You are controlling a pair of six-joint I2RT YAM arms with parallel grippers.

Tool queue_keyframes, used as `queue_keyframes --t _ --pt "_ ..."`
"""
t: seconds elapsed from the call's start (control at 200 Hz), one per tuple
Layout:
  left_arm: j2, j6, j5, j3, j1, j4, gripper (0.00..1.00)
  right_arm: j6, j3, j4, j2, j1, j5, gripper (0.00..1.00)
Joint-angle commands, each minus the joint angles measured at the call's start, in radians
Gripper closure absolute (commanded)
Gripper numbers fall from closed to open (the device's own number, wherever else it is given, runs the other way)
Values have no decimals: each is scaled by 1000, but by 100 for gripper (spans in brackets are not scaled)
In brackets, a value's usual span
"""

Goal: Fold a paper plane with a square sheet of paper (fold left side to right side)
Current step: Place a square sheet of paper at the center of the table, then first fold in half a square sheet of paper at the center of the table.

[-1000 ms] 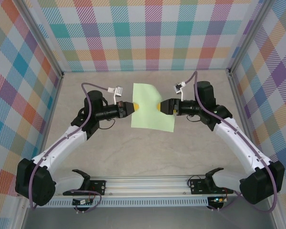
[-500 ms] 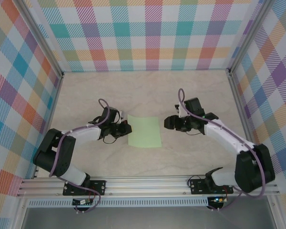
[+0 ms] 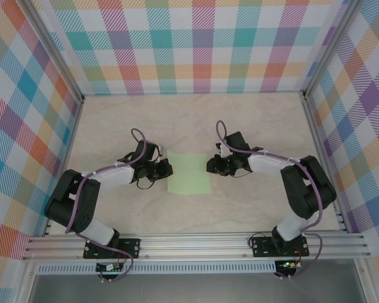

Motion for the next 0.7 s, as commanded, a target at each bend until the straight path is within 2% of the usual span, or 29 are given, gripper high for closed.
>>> queue_keyframes --t 0.0,0.11,0.38,0.525,0.695 --pt "7 25 36 40 -6 -25 99 4 33 3 48 17 16 76" --pt "9 3 92 61 -10 -4 92 -4 40 -40 88 28 49 76" --pt "53 -76 202 133 -64 52 55 -2 3 -79 105 42 124 76" --pt "102 -113 238 169 -107 104 46 9 -18 -41 101 42 111 76" --pt "161 -121 232 203 -142 122 40 26 -37 9 78 39 84 74"
